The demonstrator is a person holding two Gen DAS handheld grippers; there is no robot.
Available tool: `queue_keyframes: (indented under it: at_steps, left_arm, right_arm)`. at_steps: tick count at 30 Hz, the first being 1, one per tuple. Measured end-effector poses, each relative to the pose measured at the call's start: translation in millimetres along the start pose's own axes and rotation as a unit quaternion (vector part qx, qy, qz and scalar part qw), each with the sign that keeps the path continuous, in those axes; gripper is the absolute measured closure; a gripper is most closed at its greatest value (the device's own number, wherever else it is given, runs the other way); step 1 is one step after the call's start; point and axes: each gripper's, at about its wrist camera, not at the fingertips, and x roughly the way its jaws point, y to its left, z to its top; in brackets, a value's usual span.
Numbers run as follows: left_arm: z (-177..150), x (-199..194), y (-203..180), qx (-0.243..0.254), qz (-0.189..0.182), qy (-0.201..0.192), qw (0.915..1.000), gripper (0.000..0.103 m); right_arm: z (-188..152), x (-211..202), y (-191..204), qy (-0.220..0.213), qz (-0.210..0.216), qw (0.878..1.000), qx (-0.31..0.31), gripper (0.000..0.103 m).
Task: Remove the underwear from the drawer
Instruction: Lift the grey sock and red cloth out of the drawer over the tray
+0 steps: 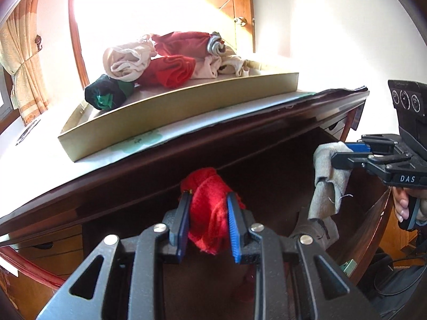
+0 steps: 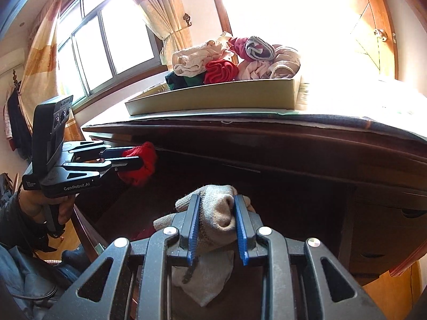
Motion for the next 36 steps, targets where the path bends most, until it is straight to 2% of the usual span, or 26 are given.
queue_keyframes:
  at_steps: [26,36]
  left_arm:
    - [0,-24,5,-0.015,0.02,-0.078,0.9966,0.079]
    - [-2,-33,6,-0.019,0.029,-0.107,0.9936,0.079]
  right_arm:
    - [-5,-18,0,-0.06,0.008,0.998,-0.006,0.076]
    - [-6,-27,0,-0.098,0.014,0.995,-0.009,0.076]
